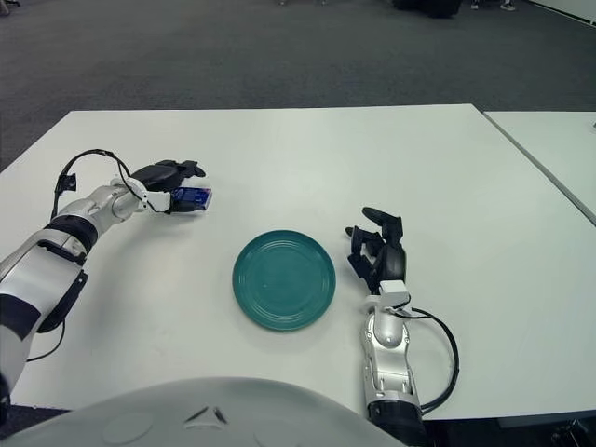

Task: Put the gum into the plate.

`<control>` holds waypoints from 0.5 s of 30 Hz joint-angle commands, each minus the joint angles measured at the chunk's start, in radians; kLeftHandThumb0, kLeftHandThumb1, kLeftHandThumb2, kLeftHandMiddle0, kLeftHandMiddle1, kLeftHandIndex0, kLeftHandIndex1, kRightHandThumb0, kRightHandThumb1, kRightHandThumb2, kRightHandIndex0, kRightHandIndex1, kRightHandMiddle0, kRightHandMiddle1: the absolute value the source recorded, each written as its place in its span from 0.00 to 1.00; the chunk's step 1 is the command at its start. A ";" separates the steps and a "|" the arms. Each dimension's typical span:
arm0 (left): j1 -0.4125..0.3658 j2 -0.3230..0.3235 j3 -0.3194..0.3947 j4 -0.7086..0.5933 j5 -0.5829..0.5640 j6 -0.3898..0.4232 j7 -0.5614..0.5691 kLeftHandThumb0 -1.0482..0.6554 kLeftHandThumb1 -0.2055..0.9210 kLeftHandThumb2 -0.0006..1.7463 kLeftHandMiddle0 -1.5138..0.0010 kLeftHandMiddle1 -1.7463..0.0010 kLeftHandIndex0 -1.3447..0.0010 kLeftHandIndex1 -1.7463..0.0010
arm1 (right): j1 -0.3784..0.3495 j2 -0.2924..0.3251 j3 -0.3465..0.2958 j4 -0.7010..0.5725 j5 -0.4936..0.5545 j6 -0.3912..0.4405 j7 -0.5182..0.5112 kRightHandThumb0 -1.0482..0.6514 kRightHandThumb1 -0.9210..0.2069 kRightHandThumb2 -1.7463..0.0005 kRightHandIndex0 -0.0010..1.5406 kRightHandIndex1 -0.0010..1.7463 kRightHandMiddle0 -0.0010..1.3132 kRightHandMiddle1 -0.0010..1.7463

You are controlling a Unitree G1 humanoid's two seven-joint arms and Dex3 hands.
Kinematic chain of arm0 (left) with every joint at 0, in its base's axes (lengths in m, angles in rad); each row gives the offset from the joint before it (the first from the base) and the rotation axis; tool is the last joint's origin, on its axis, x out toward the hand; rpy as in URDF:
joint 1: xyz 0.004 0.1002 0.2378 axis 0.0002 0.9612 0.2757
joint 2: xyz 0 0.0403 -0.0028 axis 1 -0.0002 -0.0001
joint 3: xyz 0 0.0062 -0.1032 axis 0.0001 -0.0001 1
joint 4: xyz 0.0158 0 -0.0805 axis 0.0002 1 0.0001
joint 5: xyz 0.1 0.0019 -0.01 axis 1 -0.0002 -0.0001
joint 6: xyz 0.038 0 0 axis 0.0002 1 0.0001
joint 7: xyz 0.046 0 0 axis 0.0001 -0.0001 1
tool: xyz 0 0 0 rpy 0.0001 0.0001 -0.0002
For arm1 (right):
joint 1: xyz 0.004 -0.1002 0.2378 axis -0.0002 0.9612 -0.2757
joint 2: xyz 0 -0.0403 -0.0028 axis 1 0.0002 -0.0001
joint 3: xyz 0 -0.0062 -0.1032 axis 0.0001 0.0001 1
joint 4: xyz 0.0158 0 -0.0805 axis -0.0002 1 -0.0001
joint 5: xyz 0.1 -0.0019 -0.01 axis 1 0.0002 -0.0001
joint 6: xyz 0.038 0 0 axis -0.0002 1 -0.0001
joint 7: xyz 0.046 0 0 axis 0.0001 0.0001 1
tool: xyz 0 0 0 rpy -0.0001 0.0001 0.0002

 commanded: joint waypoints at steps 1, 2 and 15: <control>-0.029 0.017 -0.027 0.014 0.020 0.019 -0.026 0.00 1.00 0.17 0.95 0.84 1.00 0.45 | 0.121 0.014 -0.005 0.070 -0.006 0.043 -0.002 0.31 0.00 0.62 0.32 0.48 0.05 0.67; -0.030 0.017 -0.034 0.017 0.024 0.025 -0.030 0.00 1.00 0.16 0.96 0.84 1.00 0.45 | 0.124 0.015 -0.005 0.067 -0.005 0.045 -0.001 0.31 0.00 0.62 0.32 0.47 0.05 0.67; -0.008 0.005 -0.089 0.044 0.047 0.087 -0.068 0.01 0.97 0.10 0.97 0.88 1.00 0.44 | 0.135 0.020 -0.011 0.055 0.000 0.051 -0.003 0.31 0.00 0.62 0.33 0.46 0.06 0.68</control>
